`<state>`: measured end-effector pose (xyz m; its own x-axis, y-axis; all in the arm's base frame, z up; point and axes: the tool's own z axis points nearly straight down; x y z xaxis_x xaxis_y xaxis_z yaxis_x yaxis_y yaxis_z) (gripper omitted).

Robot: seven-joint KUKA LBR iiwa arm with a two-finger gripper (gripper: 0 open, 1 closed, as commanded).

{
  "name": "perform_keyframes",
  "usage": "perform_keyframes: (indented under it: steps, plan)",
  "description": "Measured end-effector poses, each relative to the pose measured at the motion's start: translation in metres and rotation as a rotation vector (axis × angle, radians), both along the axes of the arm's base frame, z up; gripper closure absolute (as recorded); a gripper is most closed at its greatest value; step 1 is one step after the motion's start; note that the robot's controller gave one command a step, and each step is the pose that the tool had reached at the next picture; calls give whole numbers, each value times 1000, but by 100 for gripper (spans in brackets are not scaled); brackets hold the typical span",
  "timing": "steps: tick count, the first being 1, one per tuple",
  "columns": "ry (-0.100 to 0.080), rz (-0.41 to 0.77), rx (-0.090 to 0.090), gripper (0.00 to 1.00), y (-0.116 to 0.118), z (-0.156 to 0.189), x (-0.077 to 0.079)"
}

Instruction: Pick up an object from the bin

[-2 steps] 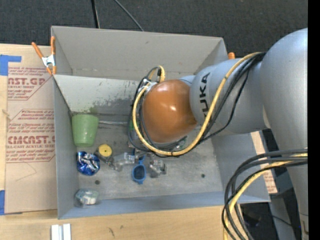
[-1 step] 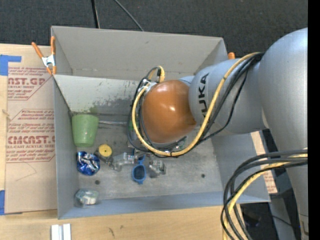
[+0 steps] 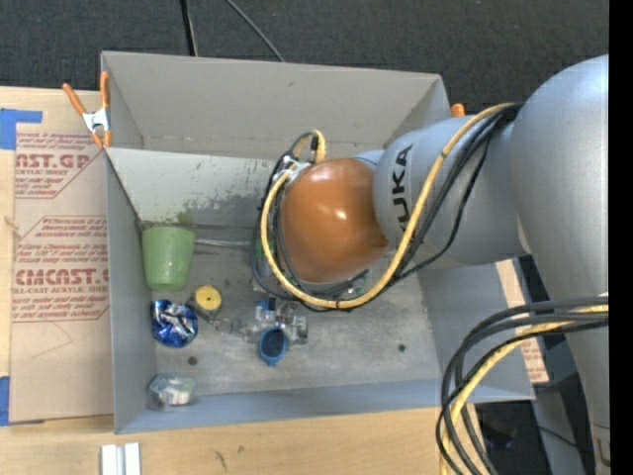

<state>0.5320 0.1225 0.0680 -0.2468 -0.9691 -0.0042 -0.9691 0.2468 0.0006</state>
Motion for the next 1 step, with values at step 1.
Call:
perform_keyframes:
  steps: [1]
  plan:
    - [-1,-2,-1,100,1,16,0]
